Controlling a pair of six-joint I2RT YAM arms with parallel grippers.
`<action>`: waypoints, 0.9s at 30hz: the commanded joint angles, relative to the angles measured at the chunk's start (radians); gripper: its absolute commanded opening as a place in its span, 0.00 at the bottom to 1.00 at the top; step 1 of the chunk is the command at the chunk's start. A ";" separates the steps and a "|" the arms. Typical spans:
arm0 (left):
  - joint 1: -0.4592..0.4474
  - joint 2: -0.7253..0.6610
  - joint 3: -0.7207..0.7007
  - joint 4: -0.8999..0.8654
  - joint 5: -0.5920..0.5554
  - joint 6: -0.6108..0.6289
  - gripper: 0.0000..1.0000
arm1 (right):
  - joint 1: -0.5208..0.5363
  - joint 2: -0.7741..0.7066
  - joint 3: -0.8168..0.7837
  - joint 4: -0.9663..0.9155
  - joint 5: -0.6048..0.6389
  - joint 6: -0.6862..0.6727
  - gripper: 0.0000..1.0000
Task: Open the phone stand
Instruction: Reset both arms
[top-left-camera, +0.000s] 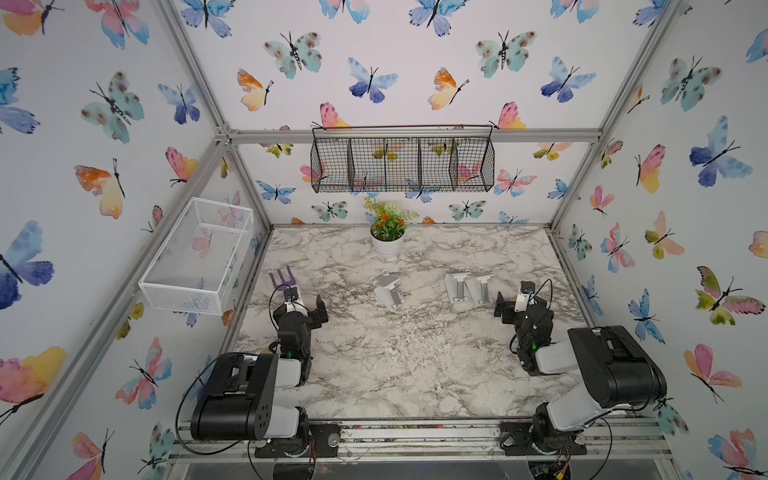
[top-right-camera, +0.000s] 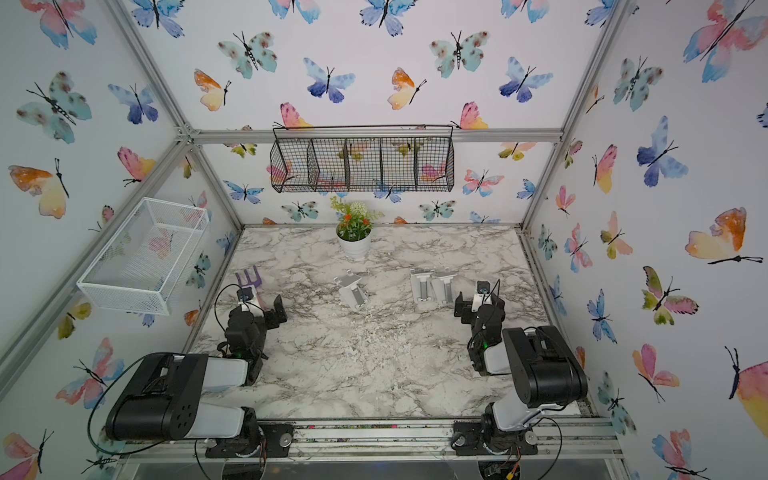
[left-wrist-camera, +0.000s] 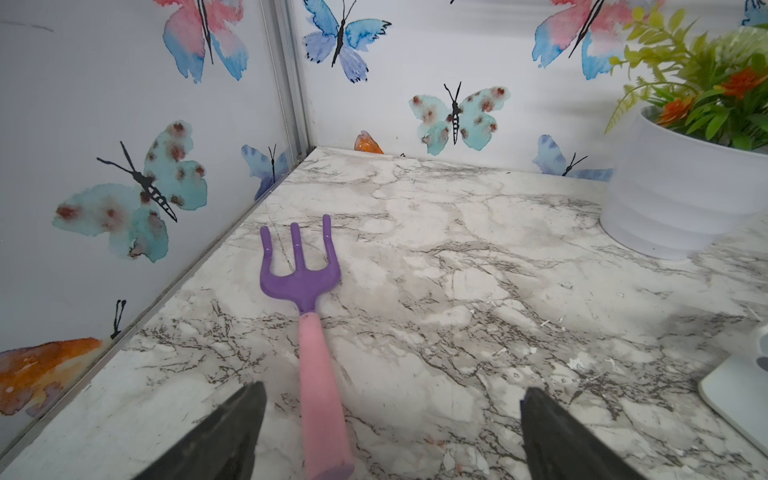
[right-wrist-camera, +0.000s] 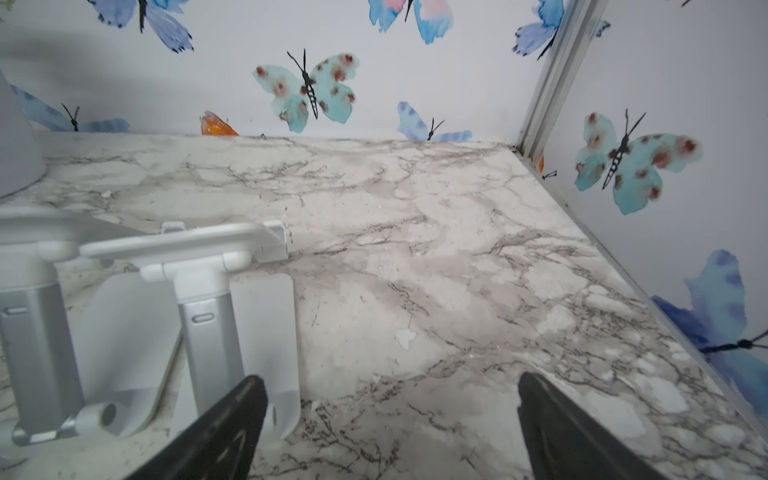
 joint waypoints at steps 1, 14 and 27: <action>-0.003 -0.006 0.008 0.035 0.008 0.014 0.98 | -0.005 -0.021 0.013 0.005 -0.017 0.010 0.98; -0.003 -0.006 0.009 0.033 0.009 0.014 0.98 | -0.005 -0.002 0.020 0.025 -0.026 0.000 0.98; -0.005 -0.005 0.008 0.039 0.008 0.013 0.98 | -0.006 -0.007 0.013 0.031 -0.031 0.004 0.98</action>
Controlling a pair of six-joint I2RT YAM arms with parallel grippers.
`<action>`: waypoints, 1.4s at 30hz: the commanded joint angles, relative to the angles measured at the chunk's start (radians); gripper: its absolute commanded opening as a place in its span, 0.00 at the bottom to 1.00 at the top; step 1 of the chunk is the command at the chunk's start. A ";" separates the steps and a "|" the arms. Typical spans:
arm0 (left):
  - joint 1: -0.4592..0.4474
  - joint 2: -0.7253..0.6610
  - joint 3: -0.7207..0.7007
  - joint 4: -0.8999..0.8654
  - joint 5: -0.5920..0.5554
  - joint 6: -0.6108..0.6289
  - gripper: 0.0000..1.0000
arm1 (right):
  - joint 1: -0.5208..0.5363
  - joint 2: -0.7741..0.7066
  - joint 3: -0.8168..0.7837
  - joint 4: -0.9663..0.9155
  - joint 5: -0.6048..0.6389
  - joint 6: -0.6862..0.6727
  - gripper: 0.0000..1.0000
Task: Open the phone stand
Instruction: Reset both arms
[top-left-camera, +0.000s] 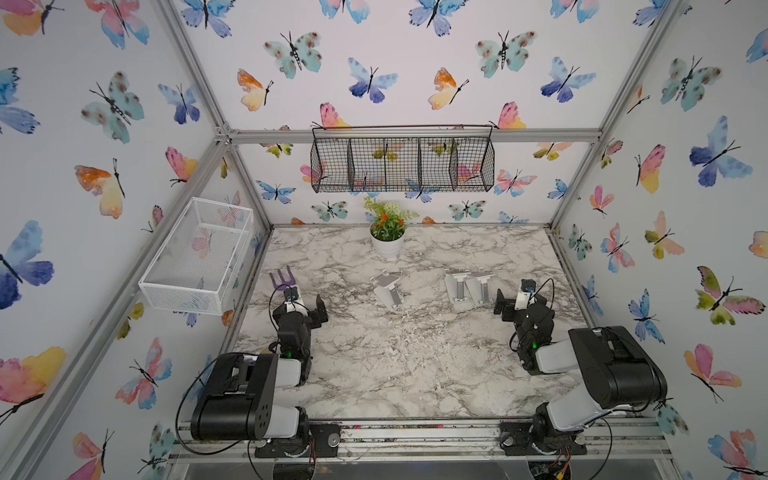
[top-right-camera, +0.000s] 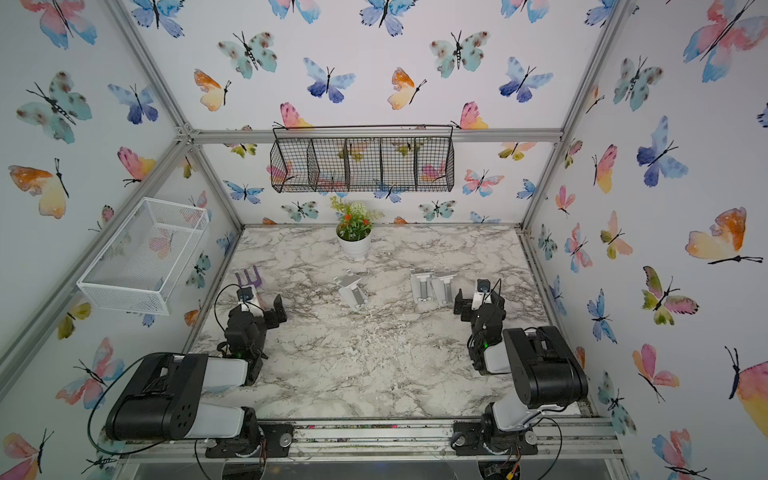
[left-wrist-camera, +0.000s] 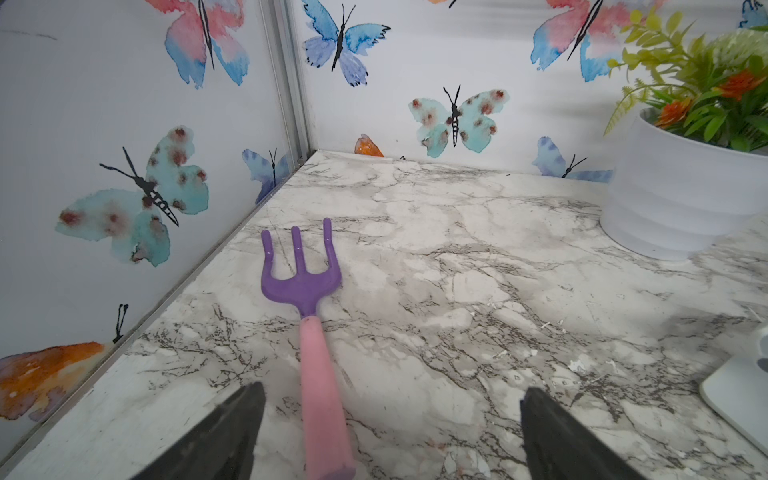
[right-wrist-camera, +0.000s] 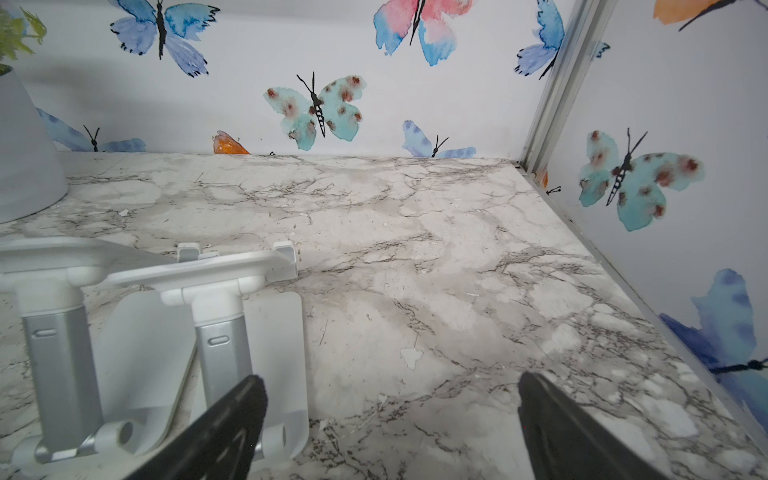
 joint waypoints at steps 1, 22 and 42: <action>-0.002 -0.005 0.009 0.030 0.008 0.005 0.98 | -0.011 -0.005 0.006 0.006 -0.017 0.004 0.98; 0.013 -0.002 0.023 0.006 0.080 0.026 0.98 | -0.122 -0.014 -0.016 0.031 -0.185 0.063 0.98; 0.012 -0.001 0.025 0.001 0.077 0.027 0.98 | -0.123 -0.004 0.022 -0.030 -0.332 -0.003 0.98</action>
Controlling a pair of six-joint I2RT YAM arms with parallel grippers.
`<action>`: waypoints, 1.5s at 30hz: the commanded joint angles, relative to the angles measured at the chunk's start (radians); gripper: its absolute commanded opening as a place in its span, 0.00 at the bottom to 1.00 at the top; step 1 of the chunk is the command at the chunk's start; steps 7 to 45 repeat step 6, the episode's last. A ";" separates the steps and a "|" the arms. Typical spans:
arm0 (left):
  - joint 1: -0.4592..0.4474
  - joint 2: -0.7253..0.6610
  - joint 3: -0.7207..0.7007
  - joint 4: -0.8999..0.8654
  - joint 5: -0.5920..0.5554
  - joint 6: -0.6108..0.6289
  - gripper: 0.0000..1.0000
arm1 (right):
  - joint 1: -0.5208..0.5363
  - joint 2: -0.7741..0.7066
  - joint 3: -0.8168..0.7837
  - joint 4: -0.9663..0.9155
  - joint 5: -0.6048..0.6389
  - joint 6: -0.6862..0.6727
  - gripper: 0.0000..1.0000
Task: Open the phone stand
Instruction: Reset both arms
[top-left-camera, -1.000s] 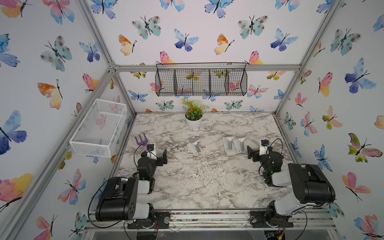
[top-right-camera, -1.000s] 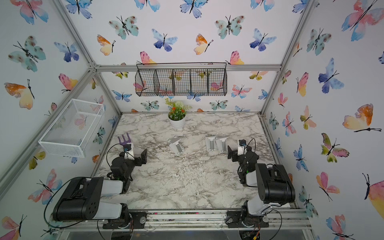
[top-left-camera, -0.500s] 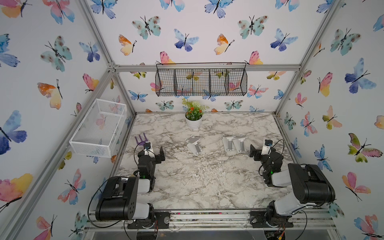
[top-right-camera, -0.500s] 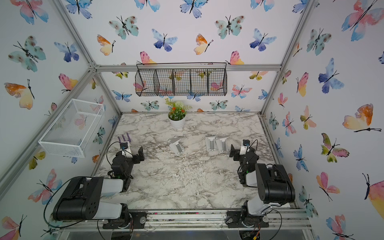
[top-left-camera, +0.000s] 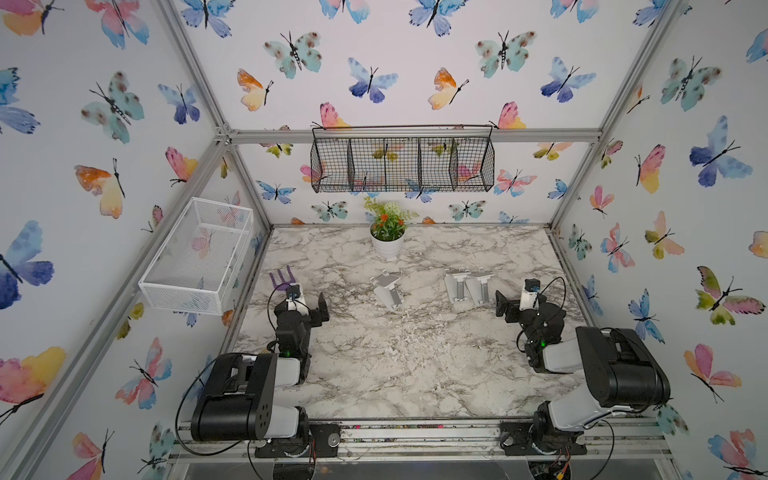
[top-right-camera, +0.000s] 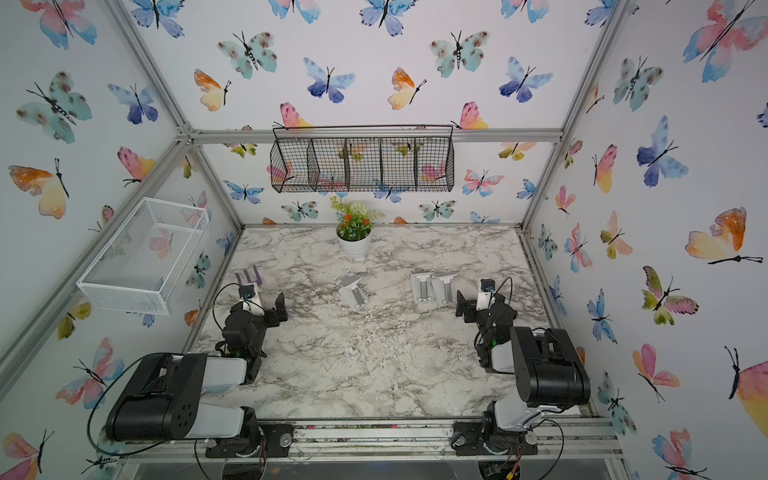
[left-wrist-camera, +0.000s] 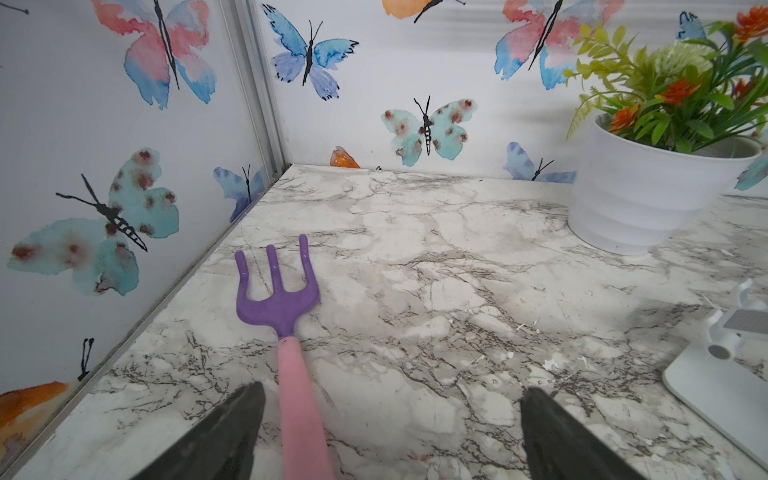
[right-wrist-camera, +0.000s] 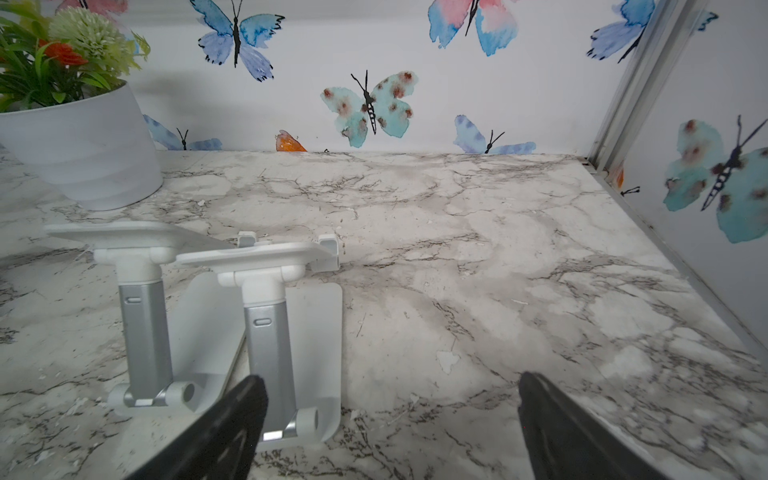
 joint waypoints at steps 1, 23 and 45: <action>-0.008 0.000 0.014 -0.011 -0.016 -0.005 0.98 | -0.001 0.001 0.015 -0.002 -0.015 -0.011 0.98; -0.008 0.000 0.013 -0.012 -0.017 -0.005 0.98 | -0.001 0.000 0.015 -0.001 -0.015 -0.011 0.98; -0.008 0.000 0.013 -0.012 -0.017 -0.005 0.98 | -0.001 0.000 0.015 -0.001 -0.015 -0.011 0.98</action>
